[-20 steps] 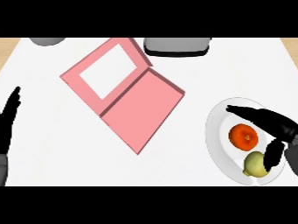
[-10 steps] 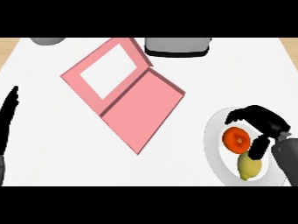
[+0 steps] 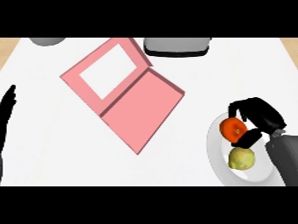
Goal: Pick the squash from the plate and place it in the cardboard box
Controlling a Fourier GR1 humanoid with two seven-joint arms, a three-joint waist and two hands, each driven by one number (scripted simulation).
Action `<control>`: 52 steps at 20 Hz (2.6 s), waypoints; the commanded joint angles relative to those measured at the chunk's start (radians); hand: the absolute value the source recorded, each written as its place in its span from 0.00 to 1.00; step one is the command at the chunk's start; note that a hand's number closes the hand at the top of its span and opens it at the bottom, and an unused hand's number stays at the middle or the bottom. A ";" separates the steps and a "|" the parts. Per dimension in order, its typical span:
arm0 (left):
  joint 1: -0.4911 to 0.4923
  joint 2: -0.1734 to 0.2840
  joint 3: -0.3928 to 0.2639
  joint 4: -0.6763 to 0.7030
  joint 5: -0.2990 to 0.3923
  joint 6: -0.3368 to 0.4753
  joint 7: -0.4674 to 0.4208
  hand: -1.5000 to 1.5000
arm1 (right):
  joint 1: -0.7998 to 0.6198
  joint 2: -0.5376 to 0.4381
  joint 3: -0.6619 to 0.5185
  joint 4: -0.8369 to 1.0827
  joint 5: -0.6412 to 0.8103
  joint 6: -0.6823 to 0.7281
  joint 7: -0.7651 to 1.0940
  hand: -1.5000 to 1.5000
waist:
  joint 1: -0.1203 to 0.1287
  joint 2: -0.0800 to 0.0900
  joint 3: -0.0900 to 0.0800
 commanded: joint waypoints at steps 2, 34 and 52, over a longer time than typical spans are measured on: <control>-0.008 0.013 0.024 -0.004 0.023 -0.040 0.014 0.50 | 0.019 0.059 -0.015 -0.103 0.031 -0.021 0.141 1.00 | -0.001 0.002 0.005; -0.053 -0.041 0.001 0.033 -0.040 -0.004 0.000 0.50 | -0.425 0.394 0.072 -0.469 -0.176 0.066 0.656 1.00 | 0.018 0.007 0.005; -0.069 -0.082 -0.041 -0.007 -0.060 -0.009 0.002 0.50 | -0.774 0.398 0.230 0.412 -0.431 -0.444 0.586 1.00 | 0.081 0.023 0.005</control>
